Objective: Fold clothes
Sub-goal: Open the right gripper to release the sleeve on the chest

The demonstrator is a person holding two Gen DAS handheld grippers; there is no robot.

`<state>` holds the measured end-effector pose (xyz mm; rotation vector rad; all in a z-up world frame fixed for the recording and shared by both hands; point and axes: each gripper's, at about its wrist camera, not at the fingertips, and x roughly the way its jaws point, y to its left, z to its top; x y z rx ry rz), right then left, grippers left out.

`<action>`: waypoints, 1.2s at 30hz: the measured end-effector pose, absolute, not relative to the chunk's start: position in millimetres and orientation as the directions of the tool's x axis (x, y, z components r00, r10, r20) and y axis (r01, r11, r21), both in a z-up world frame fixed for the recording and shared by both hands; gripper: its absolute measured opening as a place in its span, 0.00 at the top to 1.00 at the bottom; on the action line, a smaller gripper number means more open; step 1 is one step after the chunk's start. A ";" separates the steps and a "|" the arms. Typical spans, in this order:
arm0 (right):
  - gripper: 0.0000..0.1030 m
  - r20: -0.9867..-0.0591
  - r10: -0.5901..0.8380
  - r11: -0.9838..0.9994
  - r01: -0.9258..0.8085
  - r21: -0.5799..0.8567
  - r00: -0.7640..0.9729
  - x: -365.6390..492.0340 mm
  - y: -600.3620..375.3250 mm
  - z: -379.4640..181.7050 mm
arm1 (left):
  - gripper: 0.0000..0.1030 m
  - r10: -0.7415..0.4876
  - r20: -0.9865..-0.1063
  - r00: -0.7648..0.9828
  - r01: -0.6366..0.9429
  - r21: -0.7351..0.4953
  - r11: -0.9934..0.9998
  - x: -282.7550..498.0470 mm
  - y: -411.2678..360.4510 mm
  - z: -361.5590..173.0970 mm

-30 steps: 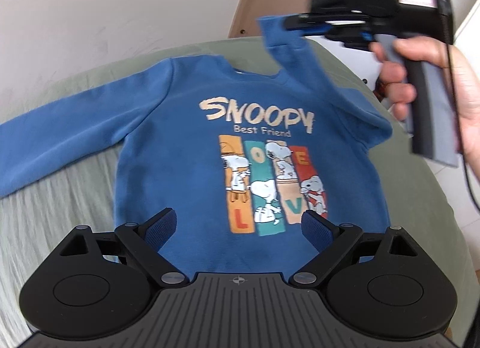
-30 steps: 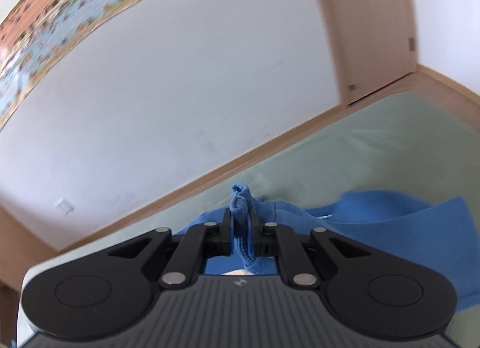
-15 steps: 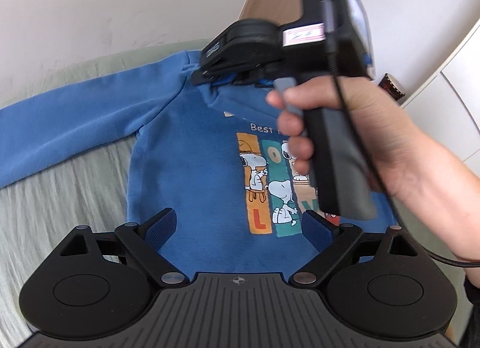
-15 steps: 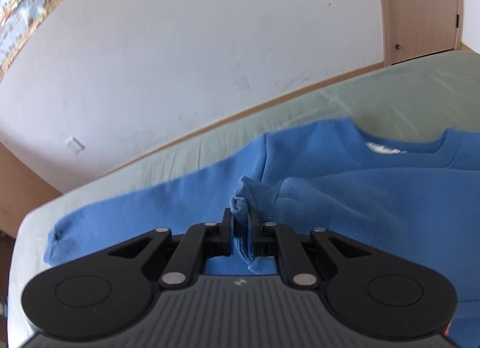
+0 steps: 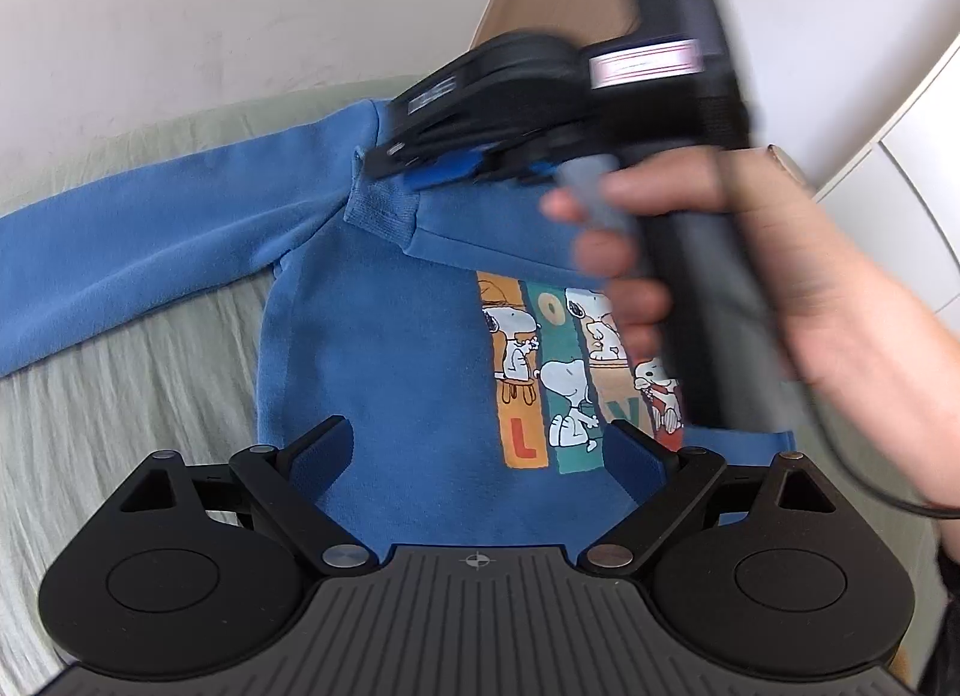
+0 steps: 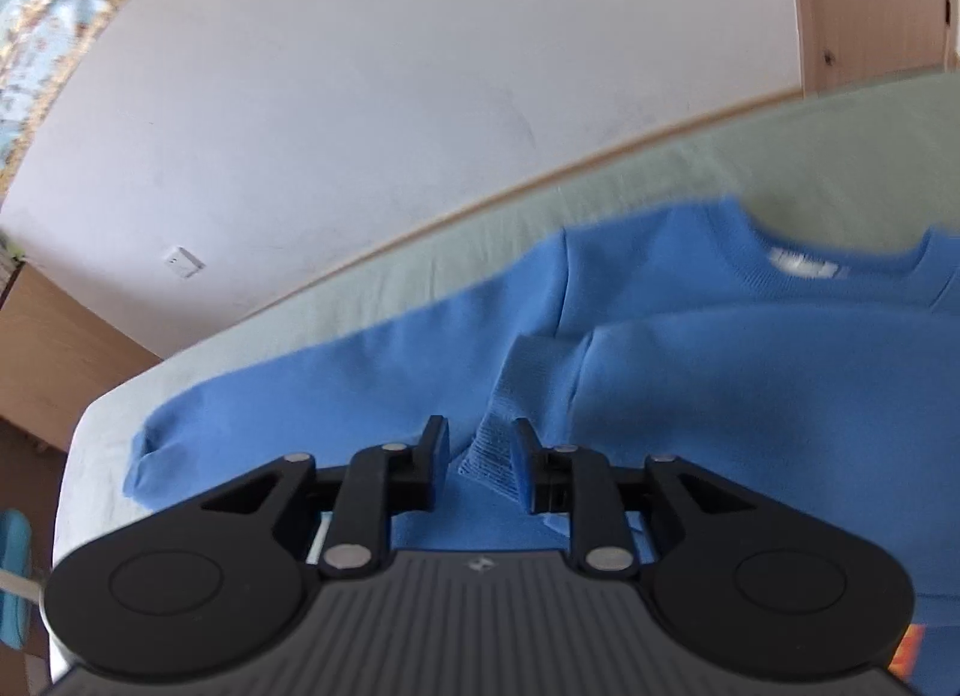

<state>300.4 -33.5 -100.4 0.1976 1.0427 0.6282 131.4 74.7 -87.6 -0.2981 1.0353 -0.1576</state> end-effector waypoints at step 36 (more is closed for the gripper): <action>0.56 -0.738 0.312 0.950 -0.186 0.250 0.599 231.8 -222.7 -45.8 | 0.11 -0.196 -0.822 0.535 -0.039 -0.256 0.966 117.9 69.4 -73.6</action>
